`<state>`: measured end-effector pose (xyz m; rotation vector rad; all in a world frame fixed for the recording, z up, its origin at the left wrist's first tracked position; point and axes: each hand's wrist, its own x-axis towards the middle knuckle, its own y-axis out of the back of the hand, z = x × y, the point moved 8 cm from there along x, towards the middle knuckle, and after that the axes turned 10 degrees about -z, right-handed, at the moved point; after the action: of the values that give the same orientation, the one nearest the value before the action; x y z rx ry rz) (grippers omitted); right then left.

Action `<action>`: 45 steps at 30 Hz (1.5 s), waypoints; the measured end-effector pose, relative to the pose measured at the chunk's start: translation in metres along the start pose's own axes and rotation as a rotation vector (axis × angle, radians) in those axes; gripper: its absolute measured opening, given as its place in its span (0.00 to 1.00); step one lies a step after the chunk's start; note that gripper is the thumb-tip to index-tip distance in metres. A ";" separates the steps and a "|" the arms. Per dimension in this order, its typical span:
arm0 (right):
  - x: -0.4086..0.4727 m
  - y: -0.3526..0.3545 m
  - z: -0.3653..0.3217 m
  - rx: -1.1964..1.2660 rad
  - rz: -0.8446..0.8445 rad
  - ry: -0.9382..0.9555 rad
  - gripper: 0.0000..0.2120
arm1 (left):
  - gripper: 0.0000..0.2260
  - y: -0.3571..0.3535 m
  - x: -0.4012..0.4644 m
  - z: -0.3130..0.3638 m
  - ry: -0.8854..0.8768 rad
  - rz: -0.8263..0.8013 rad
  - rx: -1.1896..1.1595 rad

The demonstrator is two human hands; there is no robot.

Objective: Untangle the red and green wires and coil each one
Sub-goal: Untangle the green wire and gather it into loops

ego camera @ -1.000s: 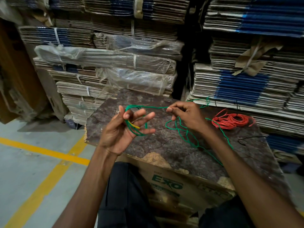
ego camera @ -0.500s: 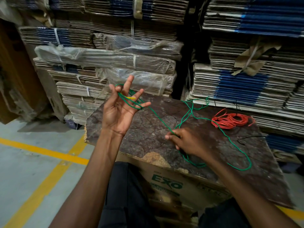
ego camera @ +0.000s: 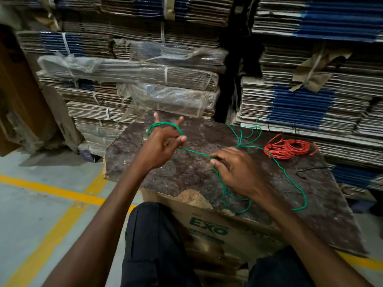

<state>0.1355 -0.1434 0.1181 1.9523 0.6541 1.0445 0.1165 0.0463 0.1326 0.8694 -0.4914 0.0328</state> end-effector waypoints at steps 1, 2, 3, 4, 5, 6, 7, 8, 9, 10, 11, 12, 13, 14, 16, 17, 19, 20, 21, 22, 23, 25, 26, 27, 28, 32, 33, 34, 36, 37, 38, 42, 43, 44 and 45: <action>0.000 0.005 -0.003 0.013 0.027 0.002 0.07 | 0.12 -0.001 -0.004 -0.004 0.007 -0.019 0.045; 0.001 0.011 -0.005 0.028 0.053 0.001 0.06 | 0.13 -0.001 -0.008 -0.008 0.011 -0.020 0.077; 0.001 0.016 -0.006 0.049 0.074 -0.003 0.05 | 0.15 0.001 -0.013 -0.010 0.010 -0.011 0.103; 0.002 0.021 -0.006 0.074 0.087 -0.012 0.04 | 0.16 0.004 -0.017 -0.011 0.016 -0.004 0.124; 0.003 0.026 -0.005 0.101 0.099 -0.023 0.03 | 0.18 0.006 -0.020 -0.012 0.032 -0.007 0.134; 0.004 0.030 -0.003 0.124 0.112 -0.036 0.03 | 0.19 0.006 -0.022 -0.013 0.054 -0.023 0.129; 0.006 0.034 0.000 0.138 0.130 -0.047 0.02 | 0.19 0.006 -0.025 -0.013 0.076 -0.050 0.115; 0.008 0.037 0.002 0.147 0.149 -0.060 0.02 | 0.19 0.005 -0.026 -0.013 0.099 -0.082 0.104; 0.011 0.040 0.004 0.155 0.166 -0.074 0.02 | 0.18 0.002 -0.028 -0.013 0.122 -0.121 0.094; 0.014 0.042 0.007 0.167 0.179 -0.088 0.02 | 0.18 -0.001 -0.029 -0.014 0.146 -0.170 0.075; 0.017 0.044 0.009 0.178 0.185 -0.096 0.02 | 0.17 -0.005 -0.031 -0.014 0.161 -0.223 0.030; 0.021 0.045 0.011 0.192 0.184 -0.096 0.02 | 0.18 -0.009 -0.033 -0.013 0.172 -0.277 -0.047; 0.024 0.046 0.012 0.208 0.179 -0.087 0.03 | 0.18 -0.013 -0.036 -0.011 0.183 -0.325 -0.151; 0.028 0.047 0.012 0.227 0.171 -0.071 0.03 | 0.19 -0.015 -0.040 -0.009 0.195 -0.364 -0.274; 0.033 0.048 0.012 0.255 0.155 -0.022 0.04 | 0.19 -0.017 -0.052 -0.004 0.232 -0.424 -0.546; 0.036 0.049 0.011 0.261 0.150 0.011 0.04 | 0.19 -0.017 -0.058 0.000 0.247 -0.439 -0.668; 0.040 0.046 0.012 0.252 0.132 0.071 0.03 | 0.19 -0.014 -0.065 0.008 0.242 -0.425 -0.865; 0.042 0.042 0.014 0.242 0.118 0.088 0.03 | 0.19 -0.013 -0.066 0.010 0.229 -0.396 -0.945; 0.044 0.037 0.016 0.232 0.102 0.099 0.02 | 0.18 -0.012 -0.066 0.012 0.217 -0.356 -1.019; 0.046 0.032 0.018 0.222 0.088 0.107 0.02 | 0.17 -0.011 -0.065 0.014 0.204 -0.309 -1.089; 0.048 0.026 0.020 0.212 0.077 0.114 0.02 | 0.17 -0.011 -0.064 0.015 0.186 -0.266 -1.157; 0.049 0.017 0.022 0.202 0.051 0.115 0.04 | 0.16 -0.010 -0.062 0.018 0.133 -0.197 -1.310; 0.050 0.013 0.022 0.201 0.033 0.108 0.06 | 0.15 -0.010 -0.060 0.018 0.101 -0.182 -1.392; 0.050 0.010 0.024 0.202 0.013 0.097 0.07 | 0.15 -0.011 -0.058 0.020 0.049 -0.202 -1.492; 0.050 0.006 0.027 0.207 -0.008 0.077 0.08 | 0.16 -0.012 -0.056 0.026 -0.018 -0.246 -1.624; 0.041 -0.006 0.048 0.261 -0.066 -0.049 0.07 | 0.20 -0.001 -0.048 0.027 -0.115 -0.170 -1.855; 0.037 -0.010 0.052 0.260 -0.081 -0.070 0.08 | 0.19 0.000 -0.046 0.027 -0.142 -0.165 -1.857; 0.034 -0.015 0.053 0.256 -0.096 -0.085 0.08 | 0.18 0.002 -0.043 0.027 -0.171 -0.165 -1.856; 0.028 -0.023 0.051 0.254 -0.120 -0.089 0.07 | 0.15 0.005 -0.038 0.025 -0.209 -0.149 -1.863; 0.025 -0.026 0.048 0.259 -0.128 -0.084 0.07 | 0.14 0.007 -0.034 0.023 -0.210 -0.127 -1.856; 0.023 -0.028 0.045 0.262 -0.136 -0.085 0.07 | 0.13 0.010 -0.030 0.022 -0.204 -0.090 -1.829; 0.012 -0.036 0.038 0.215 -0.161 -0.135 0.12 | 0.08 0.025 -0.014 0.019 -0.167 0.115 -1.643; 0.009 -0.039 0.038 0.207 -0.173 -0.148 0.12 | 0.08 0.029 -0.010 0.017 -0.158 0.159 -1.618; 0.006 -0.041 0.038 0.205 -0.189 -0.159 0.11 | 0.08 0.033 -0.006 0.015 -0.148 0.191 -1.591; 0.003 -0.043 0.037 0.211 -0.202 -0.166 0.10 | 0.09 0.036 -0.002 0.013 -0.128 0.216 -1.553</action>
<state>0.1660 -0.1332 0.0706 2.0754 0.8758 0.7046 0.1019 0.0607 0.1646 -0.7073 -0.5567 -0.1911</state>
